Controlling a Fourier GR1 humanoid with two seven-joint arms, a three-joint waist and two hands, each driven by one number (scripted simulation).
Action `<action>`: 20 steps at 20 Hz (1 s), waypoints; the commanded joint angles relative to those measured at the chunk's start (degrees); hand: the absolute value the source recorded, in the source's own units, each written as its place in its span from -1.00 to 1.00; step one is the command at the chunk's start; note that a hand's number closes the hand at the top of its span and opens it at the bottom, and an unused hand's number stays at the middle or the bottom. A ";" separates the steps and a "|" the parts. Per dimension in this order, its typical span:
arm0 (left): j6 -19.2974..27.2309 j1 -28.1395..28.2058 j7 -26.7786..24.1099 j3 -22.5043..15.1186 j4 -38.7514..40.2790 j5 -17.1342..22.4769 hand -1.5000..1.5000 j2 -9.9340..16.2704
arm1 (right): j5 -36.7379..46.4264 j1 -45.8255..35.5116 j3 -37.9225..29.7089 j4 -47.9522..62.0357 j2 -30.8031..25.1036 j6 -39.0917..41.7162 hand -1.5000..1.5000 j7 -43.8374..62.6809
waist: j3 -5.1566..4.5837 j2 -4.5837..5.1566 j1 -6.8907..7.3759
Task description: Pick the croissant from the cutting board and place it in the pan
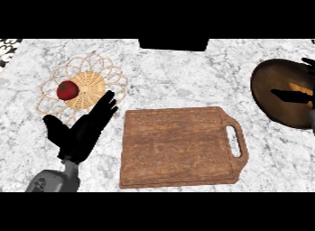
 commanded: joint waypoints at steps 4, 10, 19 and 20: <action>-0.50 1.79 -0.62 0.34 -0.31 0.06 0.00 0.37 | -11.91 0.01 -10.80 -0.37 -1.99 11.75 -1.00 -9.15 | -0.01 -0.14 -0.54; 0.87 2.25 -1.83 0.05 -0.43 -1.29 0.00 -0.95 | -14.51 1.95 -12.86 4.26 -7.04 26.57 -1.00 -8.53 | -0.16 -0.49 -0.96; -1.08 0.64 0.65 2.13 0.80 0.17 0.00 0.67 | -15.40 10.74 -12.97 5.07 -13.76 47.28 -1.00 -18.80 | -0.18 -0.85 -2.25; -1.20 1.16 -0.56 2.39 1.00 0.25 0.00 0.16 | -15.89 12.09 -13.45 5.45 -13.04 46.80 -1.00 -20.01 | -0.21 -0.92 -2.28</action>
